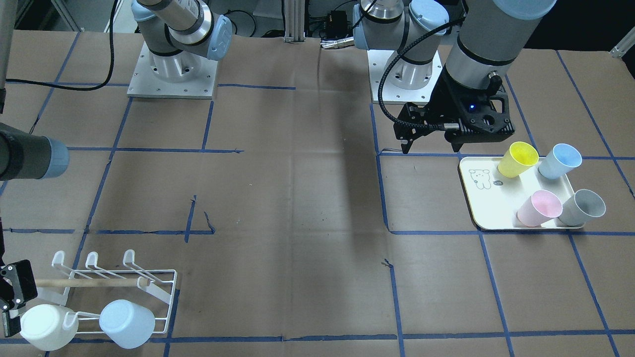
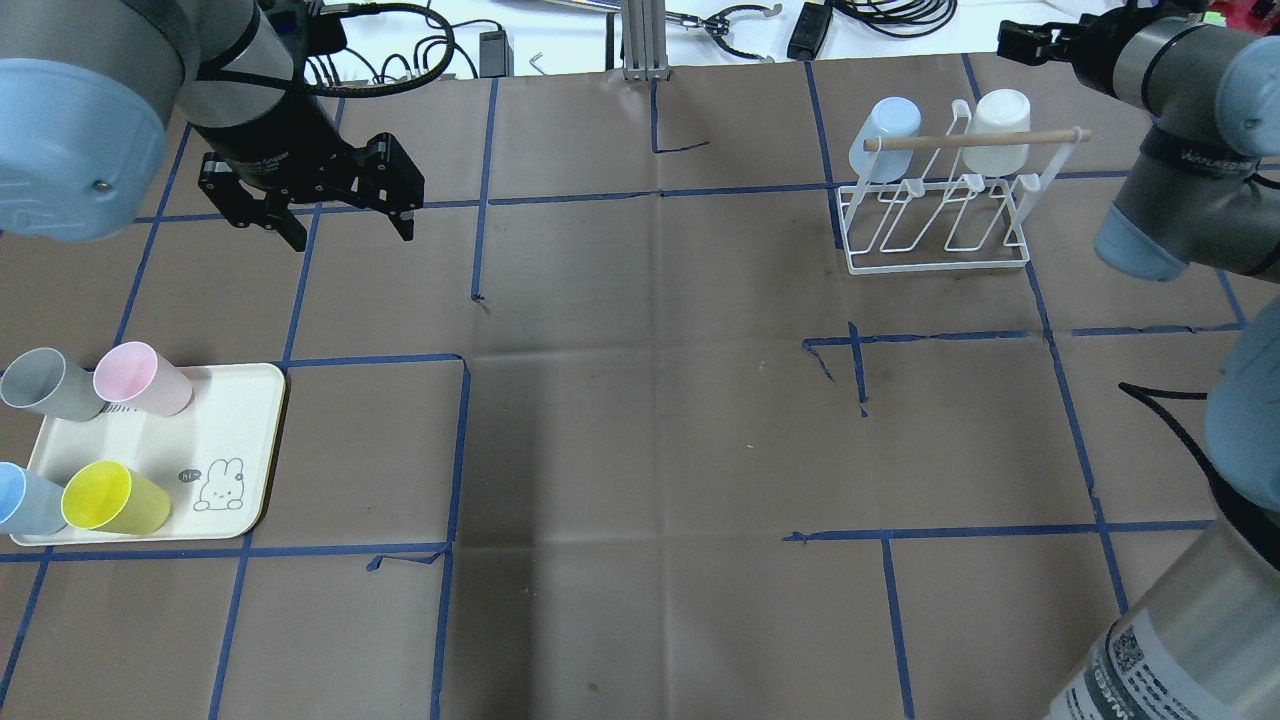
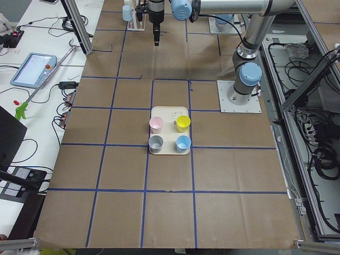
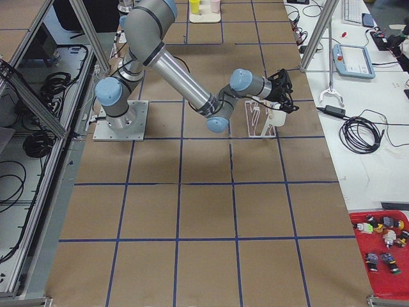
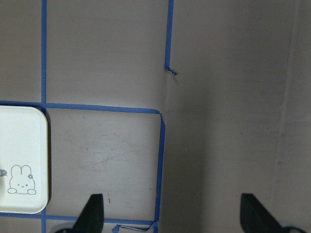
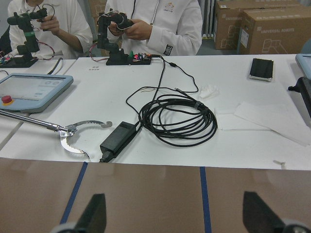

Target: Transfer IKEA cup to right arm and place on rack

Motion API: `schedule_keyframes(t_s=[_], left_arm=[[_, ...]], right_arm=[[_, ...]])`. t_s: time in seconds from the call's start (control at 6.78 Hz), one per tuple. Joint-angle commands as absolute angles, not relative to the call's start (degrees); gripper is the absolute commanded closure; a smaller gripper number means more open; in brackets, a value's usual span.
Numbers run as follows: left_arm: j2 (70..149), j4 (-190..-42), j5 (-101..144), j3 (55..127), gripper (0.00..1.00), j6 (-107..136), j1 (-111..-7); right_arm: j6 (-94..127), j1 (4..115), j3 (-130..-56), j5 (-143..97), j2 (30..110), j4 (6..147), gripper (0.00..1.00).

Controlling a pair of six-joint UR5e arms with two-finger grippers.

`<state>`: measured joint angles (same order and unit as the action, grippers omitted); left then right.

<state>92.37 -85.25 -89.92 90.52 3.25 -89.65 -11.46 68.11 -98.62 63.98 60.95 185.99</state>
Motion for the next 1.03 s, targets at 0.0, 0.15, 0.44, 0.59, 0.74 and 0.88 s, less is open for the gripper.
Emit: schedule_keyframes(t_s=[0.0,0.15,0.44,0.59,0.74,0.88], left_arm=[[92.46,-85.25,-89.91,90.53,0.00,3.25,-89.65],[92.46,-85.25,-89.91,90.53,0.00,3.25,-89.65],[92.37,-85.25,-90.00,90.70,0.00,3.25,-89.65],[92.29,-85.25,-89.91,90.70,0.00,3.25,-89.65],[92.29,-85.25,-89.91,90.70,0.00,3.25,-89.65],[92.29,-85.25,-89.91,90.70,0.00,3.25,-89.65]], right_arm=[[-3.23,70.30,-98.53,64.25,66.76,179.78,0.00],[-0.99,71.10,-98.18,64.68,70.63,171.91,0.00],[-1.05,72.77,-98.00,64.78,78.88,150.58,0.00],[-1.14,73.64,-98.00,65.38,82.93,140.64,0.00],[-1.14,74.26,-97.91,69.05,86.01,129.92,0.00],[-1.23,75.49,-98.00,73.61,87.61,122.42,0.00]])
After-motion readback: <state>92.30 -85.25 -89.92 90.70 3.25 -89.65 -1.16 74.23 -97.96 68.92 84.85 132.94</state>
